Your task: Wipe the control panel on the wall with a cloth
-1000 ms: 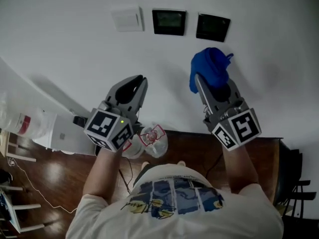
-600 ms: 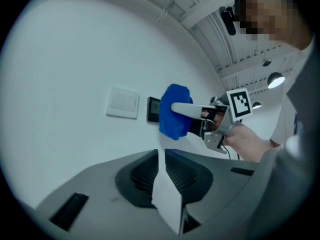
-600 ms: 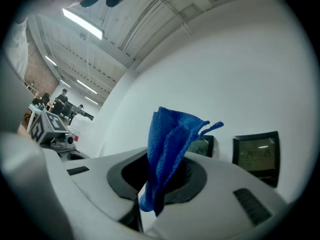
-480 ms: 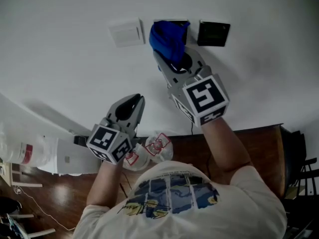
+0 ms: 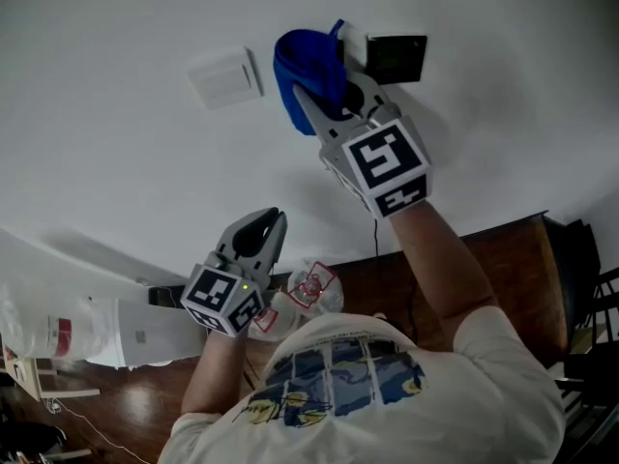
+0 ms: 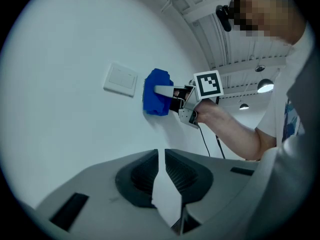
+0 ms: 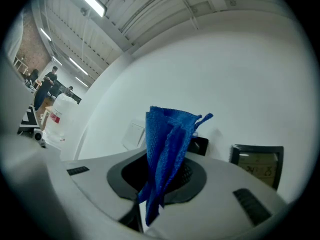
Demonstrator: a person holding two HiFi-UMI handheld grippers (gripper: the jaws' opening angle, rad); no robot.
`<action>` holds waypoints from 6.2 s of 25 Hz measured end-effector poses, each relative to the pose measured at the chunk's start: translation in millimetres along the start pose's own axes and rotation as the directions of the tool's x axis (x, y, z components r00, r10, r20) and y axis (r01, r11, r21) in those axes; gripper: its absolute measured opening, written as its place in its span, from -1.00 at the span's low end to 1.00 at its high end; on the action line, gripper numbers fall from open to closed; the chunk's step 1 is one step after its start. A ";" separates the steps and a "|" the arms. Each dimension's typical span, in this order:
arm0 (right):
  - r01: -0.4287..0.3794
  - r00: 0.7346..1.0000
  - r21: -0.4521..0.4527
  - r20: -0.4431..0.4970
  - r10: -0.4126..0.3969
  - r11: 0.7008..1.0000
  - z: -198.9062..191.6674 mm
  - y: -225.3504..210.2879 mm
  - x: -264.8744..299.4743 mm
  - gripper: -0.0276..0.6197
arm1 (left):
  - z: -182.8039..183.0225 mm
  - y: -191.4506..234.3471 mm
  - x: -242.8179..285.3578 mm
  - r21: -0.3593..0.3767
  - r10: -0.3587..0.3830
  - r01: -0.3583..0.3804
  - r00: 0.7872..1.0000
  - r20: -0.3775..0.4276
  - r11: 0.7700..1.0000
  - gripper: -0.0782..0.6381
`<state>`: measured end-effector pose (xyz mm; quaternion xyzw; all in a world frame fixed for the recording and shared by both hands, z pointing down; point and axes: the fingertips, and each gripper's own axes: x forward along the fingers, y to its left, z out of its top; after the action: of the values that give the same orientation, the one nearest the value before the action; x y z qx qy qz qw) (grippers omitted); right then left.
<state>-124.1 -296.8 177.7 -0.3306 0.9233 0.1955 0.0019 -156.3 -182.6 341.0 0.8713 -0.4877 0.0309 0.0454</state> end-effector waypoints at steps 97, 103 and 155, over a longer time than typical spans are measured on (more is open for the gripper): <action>0.263 0.961 -0.137 -0.052 -0.272 0.955 -38.5 -171.1 -149.5 -0.76 | -55.5 -73.6 35.4 -0.022 -0.066 0.064 0.990 -0.127 0.998 -0.73; 0.066 0.998 -0.133 0.004 -0.066 0.989 1.5 -61.4 -120.7 -0.76 | -61.8 -58.4 5.0 -0.022 -0.050 0.047 0.988 -0.143 0.999 -0.73; 0.256 0.961 -0.130 -0.076 -0.267 0.958 -56.2 -196.9 -135.4 -0.76 | -73.4 -97.0 47.5 -0.041 -0.116 0.111 0.981 -0.154 0.993 -0.73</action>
<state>109.1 -373.5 176.8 -0.4581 0.8573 0.2324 -0.0346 -49.5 -164.4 413.8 0.8918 -0.4324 0.0885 0.0990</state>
